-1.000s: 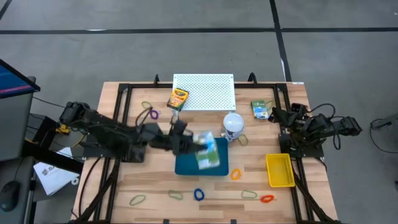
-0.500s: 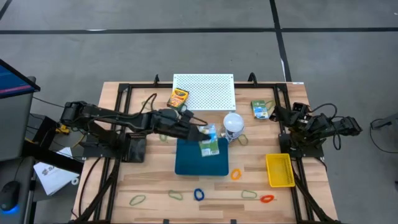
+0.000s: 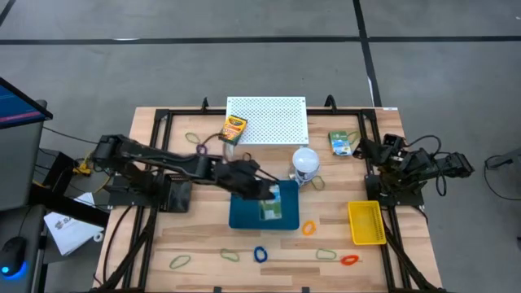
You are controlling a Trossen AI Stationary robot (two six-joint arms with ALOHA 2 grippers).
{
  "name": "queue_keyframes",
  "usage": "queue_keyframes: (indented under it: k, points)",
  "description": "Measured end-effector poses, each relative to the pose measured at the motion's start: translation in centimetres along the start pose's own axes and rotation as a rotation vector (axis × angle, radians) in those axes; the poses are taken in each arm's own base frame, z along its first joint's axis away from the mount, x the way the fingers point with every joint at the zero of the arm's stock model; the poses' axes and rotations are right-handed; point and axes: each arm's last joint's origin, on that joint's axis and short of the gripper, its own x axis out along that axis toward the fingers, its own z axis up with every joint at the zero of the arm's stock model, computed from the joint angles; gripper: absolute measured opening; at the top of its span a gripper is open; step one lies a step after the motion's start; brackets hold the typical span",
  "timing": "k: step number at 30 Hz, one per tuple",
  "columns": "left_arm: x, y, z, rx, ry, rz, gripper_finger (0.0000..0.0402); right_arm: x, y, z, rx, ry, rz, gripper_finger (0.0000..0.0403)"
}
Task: Pick & Place Office Desk Supplies
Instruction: Put the bottom crayon box into the blue bin
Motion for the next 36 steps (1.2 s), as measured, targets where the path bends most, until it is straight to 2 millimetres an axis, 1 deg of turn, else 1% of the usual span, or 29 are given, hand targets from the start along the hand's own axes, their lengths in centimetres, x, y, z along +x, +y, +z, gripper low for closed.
queue_keyframes:
  k: [5,9,13,17,21,24,31,36]
  points:
    - [3.0,-0.6,0.4,0.014,0.048,0.18,0.0094,0.0,0.1,0.1,0.006,0.001,0.019,0.0083]
    - [4.3,-0.8,0.8,0.003,0.072,0.365,0.0093,0.0,0.2,0.0,0.024,0.01,0.03,0.0083]
    - [4.4,-0.3,0.2,-0.046,0.032,0.519,0.0093,0.0,0.2,0.0,0.025,0.026,0.043,0.0083]
    - [4.0,0.4,-0.9,-0.123,-0.022,0.608,0.0093,0.0,0.2,0.0,0.024,0.032,0.048,0.0083]
    - [4.1,1.4,-2.2,-0.175,-0.019,0.655,0.0093,0.0,0.2,-0.1,0.008,0.046,0.059,0.0083]
    - [4.2,2.5,-2.6,-0.199,-0.02,0.713,0.0093,0.0,0.2,-0.1,0.008,0.05,0.064,0.0083]
    - [4.6,5.3,-1.5,-0.224,-0.031,0.803,0.0095,0.0,0.3,-0.1,0.004,0.056,0.069,0.0083]
    - [4.8,6.3,-0.1,-0.182,0.011,0.815,0.0096,0.0,0.3,-0.1,0.004,0.063,0.074,0.0083]
